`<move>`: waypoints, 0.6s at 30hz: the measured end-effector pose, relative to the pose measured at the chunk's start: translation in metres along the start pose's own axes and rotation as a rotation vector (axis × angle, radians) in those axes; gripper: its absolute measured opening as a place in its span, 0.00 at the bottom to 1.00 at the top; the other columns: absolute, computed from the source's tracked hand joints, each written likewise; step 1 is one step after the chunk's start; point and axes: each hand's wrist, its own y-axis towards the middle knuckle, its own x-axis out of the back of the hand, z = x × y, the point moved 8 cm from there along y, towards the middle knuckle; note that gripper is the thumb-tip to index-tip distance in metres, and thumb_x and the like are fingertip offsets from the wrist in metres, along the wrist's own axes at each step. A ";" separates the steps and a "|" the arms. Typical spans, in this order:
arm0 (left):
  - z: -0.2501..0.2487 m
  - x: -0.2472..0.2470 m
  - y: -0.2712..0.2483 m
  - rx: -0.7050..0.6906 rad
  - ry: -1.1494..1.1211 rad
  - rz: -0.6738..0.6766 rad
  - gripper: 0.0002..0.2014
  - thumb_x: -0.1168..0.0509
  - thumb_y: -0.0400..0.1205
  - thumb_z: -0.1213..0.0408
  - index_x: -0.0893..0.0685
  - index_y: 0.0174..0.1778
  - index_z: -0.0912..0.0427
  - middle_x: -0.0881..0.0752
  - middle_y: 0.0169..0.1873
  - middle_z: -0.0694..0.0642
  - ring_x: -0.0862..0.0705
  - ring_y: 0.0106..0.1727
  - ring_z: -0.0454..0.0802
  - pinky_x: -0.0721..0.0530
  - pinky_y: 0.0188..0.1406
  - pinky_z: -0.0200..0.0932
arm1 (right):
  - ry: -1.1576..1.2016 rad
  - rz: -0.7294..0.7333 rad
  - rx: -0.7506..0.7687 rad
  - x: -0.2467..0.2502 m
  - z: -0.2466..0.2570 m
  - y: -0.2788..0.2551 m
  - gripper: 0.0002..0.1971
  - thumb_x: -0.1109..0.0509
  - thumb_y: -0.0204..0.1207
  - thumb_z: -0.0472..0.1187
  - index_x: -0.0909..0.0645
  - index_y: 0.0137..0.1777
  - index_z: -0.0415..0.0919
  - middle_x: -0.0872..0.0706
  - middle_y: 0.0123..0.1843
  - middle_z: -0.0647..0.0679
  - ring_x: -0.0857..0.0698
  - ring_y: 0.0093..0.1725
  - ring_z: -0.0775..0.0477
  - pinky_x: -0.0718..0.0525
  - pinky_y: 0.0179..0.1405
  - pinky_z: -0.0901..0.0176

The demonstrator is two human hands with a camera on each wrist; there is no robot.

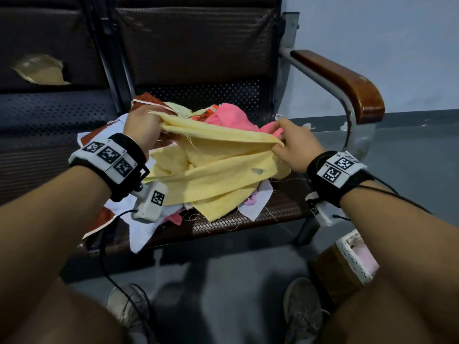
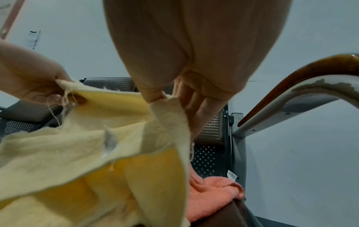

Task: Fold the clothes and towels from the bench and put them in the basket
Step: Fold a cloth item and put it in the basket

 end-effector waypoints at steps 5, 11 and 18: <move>-0.007 -0.016 -0.006 -0.112 0.121 0.251 0.15 0.28 0.77 0.74 0.11 0.61 0.63 0.08 0.52 0.62 0.09 0.44 0.50 0.10 0.44 0.42 | 0.042 -0.085 -0.089 0.010 0.000 0.005 0.16 0.43 0.79 0.31 0.15 0.44 0.48 0.13 0.44 0.45 0.15 0.52 0.36 0.21 0.48 0.52; -0.038 -0.010 -0.011 -0.475 0.627 0.041 0.09 0.26 0.77 0.55 0.11 0.42 0.58 0.15 0.30 0.50 0.20 0.31 0.45 0.24 0.29 0.39 | 0.215 -0.209 -0.176 0.040 -0.002 0.012 0.14 0.47 0.77 0.36 0.24 0.33 0.45 0.21 0.36 0.47 0.20 0.43 0.40 0.20 0.48 0.45; -0.092 -0.005 -0.014 -0.437 0.107 0.033 0.05 0.32 0.75 0.53 0.19 0.38 0.48 0.18 0.35 0.48 0.20 0.39 0.46 0.22 0.40 0.48 | 0.344 -0.154 -0.060 0.086 0.028 0.024 0.18 0.34 0.80 0.54 0.24 0.31 0.46 0.22 0.26 0.52 0.19 0.23 0.56 0.21 0.21 0.63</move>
